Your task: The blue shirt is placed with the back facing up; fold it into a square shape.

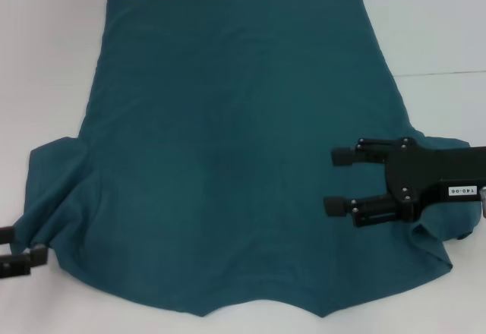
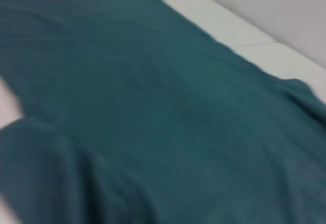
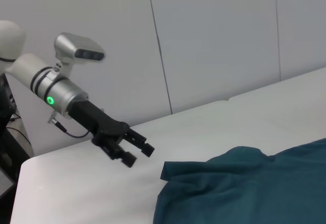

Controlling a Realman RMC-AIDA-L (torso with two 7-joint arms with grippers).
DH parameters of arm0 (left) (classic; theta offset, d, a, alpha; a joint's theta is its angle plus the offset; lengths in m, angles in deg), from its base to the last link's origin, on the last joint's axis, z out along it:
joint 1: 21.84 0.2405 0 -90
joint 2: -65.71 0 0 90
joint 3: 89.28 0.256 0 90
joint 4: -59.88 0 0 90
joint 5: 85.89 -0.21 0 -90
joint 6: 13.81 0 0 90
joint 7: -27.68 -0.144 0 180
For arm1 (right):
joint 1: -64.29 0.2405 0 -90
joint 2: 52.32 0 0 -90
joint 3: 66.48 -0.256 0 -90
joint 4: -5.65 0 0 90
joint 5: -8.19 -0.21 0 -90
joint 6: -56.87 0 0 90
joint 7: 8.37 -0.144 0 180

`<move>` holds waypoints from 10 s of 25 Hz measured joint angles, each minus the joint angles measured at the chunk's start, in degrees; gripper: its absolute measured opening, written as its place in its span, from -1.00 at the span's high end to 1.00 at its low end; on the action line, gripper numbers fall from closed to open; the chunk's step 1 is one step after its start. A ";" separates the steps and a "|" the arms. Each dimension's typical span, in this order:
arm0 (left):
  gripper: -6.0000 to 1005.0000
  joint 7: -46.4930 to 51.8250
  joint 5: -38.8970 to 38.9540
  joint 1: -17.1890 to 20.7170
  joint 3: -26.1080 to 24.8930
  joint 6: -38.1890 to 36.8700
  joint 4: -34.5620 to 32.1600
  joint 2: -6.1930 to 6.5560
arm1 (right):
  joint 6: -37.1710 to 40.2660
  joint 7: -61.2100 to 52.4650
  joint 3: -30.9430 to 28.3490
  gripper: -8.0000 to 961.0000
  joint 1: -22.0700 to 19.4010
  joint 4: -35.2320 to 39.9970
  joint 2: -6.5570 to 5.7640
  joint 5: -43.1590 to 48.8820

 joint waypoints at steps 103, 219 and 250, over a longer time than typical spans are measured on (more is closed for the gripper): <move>0.76 23.35 -9.72 -15.69 23.75 26.20 0.82 -5.20 | -5.38 5.48 -1.96 -0.95 -1.87 -6.52 0.04 -4.94; 0.03 34.32 -23.09 -23.53 11.61 52.30 27.53 1.00 | -7.76 7.18 -1.35 -0.92 0.77 -8.61 0.21 -5.01; -0.07 34.33 -21.92 -25.23 11.25 54.59 30.87 1.21 | -7.91 7.18 -1.19 -0.93 1.27 -9.21 0.21 -5.01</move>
